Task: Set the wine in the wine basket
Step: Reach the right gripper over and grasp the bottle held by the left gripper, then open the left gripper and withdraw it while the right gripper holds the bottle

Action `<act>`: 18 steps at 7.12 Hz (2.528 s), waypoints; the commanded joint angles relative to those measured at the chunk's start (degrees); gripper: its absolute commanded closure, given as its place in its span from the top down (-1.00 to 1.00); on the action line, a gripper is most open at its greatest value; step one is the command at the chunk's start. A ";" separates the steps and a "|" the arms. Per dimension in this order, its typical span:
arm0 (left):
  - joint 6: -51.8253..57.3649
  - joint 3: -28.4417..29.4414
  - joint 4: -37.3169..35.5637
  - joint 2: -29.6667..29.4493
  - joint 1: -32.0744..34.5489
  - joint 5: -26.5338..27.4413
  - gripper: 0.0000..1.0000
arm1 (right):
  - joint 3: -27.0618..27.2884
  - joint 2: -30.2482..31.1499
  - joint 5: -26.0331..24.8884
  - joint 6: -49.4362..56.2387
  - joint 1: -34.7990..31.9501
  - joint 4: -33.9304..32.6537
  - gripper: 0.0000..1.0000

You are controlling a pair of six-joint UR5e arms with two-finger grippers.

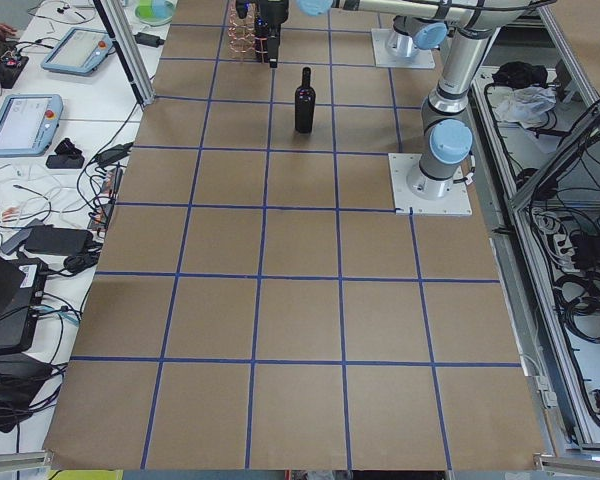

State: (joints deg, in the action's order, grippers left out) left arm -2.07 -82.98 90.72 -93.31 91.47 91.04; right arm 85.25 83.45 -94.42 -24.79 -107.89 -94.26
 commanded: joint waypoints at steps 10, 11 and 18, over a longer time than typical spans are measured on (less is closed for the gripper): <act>3.83 -2.45 5.52 4.63 -9.20 2.04 1.00 | -2.90 -13.04 4.42 -15.56 -18.67 -10.94 0.94; 3.83 -2.45 5.52 4.63 -9.29 2.04 1.00 | -2.46 -13.22 4.51 -15.38 -18.67 -11.03 0.93; 3.83 -2.80 5.52 4.72 -9.12 3.88 1.00 | -2.55 -14.37 5.39 -14.94 -18.32 -11.29 -0.52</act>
State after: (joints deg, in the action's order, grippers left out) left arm 1.76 -85.74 96.25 -88.59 82.35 94.71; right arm 82.80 68.77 -89.23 -39.76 -126.26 -105.49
